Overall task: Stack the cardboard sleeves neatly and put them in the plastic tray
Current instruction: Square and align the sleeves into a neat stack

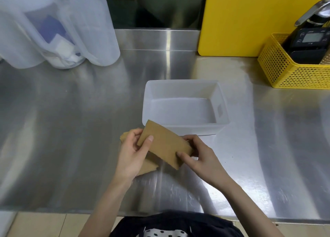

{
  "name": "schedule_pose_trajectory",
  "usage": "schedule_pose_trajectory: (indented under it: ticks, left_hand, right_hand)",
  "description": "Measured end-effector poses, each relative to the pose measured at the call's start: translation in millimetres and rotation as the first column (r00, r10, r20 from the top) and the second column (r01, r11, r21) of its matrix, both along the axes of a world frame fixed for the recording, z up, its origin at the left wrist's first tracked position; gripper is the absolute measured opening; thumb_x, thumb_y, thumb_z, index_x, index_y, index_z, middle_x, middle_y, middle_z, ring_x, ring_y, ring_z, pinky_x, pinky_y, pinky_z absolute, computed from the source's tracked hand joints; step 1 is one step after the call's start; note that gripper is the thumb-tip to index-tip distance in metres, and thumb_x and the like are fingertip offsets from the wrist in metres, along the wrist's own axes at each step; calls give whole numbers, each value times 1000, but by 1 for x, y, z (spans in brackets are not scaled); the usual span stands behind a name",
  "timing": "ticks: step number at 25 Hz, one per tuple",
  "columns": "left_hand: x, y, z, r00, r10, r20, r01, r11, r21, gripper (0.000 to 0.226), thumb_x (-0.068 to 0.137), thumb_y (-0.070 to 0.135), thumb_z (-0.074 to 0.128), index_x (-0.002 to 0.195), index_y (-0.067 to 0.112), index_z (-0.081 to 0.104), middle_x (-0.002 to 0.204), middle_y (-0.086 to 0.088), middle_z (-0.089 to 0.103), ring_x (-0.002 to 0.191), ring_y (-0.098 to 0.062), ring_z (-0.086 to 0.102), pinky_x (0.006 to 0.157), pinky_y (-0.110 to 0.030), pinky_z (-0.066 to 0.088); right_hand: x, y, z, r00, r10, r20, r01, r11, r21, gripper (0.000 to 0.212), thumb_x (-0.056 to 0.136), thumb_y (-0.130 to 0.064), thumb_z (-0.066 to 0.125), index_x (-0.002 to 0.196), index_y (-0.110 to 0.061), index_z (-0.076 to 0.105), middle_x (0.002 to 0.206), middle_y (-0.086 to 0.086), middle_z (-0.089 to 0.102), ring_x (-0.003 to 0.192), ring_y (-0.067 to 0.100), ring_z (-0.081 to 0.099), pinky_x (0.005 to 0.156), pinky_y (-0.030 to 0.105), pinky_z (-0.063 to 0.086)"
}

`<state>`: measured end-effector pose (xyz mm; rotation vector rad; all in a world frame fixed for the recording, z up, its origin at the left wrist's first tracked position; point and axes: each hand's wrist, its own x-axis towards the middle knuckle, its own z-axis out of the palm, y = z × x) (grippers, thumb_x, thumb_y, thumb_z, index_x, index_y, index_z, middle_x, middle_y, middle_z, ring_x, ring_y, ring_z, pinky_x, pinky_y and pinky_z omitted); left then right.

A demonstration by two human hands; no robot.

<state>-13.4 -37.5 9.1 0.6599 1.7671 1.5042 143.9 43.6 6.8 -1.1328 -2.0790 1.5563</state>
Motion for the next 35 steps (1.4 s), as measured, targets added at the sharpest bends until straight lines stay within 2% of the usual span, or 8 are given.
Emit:
schedule_pose_trajectory:
  ticks: [5, 9, 14, 19, 24, 27, 30, 35]
  left_hand:
    - [-31, -10, 0, 999, 15, -34, -18, 997, -80, 11, 84, 16, 56, 87, 27, 56, 87, 3, 64, 65, 0, 61, 54, -10, 50]
    - [-48, -9, -8, 996, 70, -61, -78, 987, -143, 21, 83, 14, 57, 104, 15, 58, 81, 4, 63, 66, -3, 59, 51, -7, 48]
    - [-58, -8, -20, 983, 92, -158, -124, 971, -207, 26, 82, 18, 60, 107, 20, 60, 84, 11, 64, 71, 3, 61, 70, -14, 49]
    - [-61, -2, -34, 945, 51, -323, -155, 939, -305, 34, 80, 20, 62, 114, 19, 59, 98, -3, 50, 90, -24, 48, 89, -38, 42]
    - [-64, -4, -39, 963, 53, -263, -146, 925, -351, 42, 79, 23, 64, 119, 22, 54, 108, -2, 47, 111, -25, 41, 98, -33, 35]
    - [-66, -10, -43, 984, 82, -161, -137, 919, -370, 62, 72, 30, 71, 127, 22, 43, 119, -1, 47, 120, -21, 41, 105, -37, 34]
    - [-64, -15, -44, 995, 94, -28, -98, 914, -394, 71, 73, 27, 71, 133, 16, 34, 135, -7, 44, 116, -15, 44, 97, -30, 36]
    - [-61, -19, -36, 984, 96, 149, -39, 938, -345, 53, 78, 19, 65, 125, 12, 42, 116, 3, 55, 102, -10, 53, 80, -19, 40]
  right_hand:
    - [-30, -3, 1, 998, 48, 29, -47, 998, -32, 16, 86, -26, 55, 96, -13, 56, 86, 3, 63, 86, 25, 61, 78, 33, 49]
    - [-52, -5, -3, 981, 137, 137, -140, 990, 14, 20, 86, -25, 55, 93, -7, 56, 86, 5, 61, 79, 21, 56, 76, 33, 46]
    - [-72, -10, -10, 936, 195, 292, -220, 974, 56, 19, 87, -28, 51, 87, -9, 51, 95, 13, 62, 85, 26, 57, 66, 27, 35]
    - [-79, -12, -18, 911, 213, 354, -252, 965, 67, 17, 87, -30, 50, 82, -16, 42, 101, 17, 58, 92, 33, 56, 72, 31, 38]
    - [-81, -13, -22, 918, 212, 336, -252, 965, 80, 21, 86, -31, 51, 88, -10, 48, 99, 16, 60, 90, 31, 56, 71, 30, 38]
    - [-81, -14, -24, 912, 224, 344, -268, 960, 85, 26, 85, -32, 51, 95, -9, 48, 100, 15, 60, 90, 31, 57, 74, 34, 44]
    - [-81, -13, -22, 908, 224, 353, -259, 964, 55, 31, 85, -35, 53, 105, -12, 48, 108, 10, 56, 93, 27, 57, 83, 37, 48]
    - [-92, -5, -19, 936, 216, 277, -139, 952, -273, 62, 83, -43, 55, 133, -13, 35, 133, 8, 51, 117, 22, 52, 101, 35, 43]
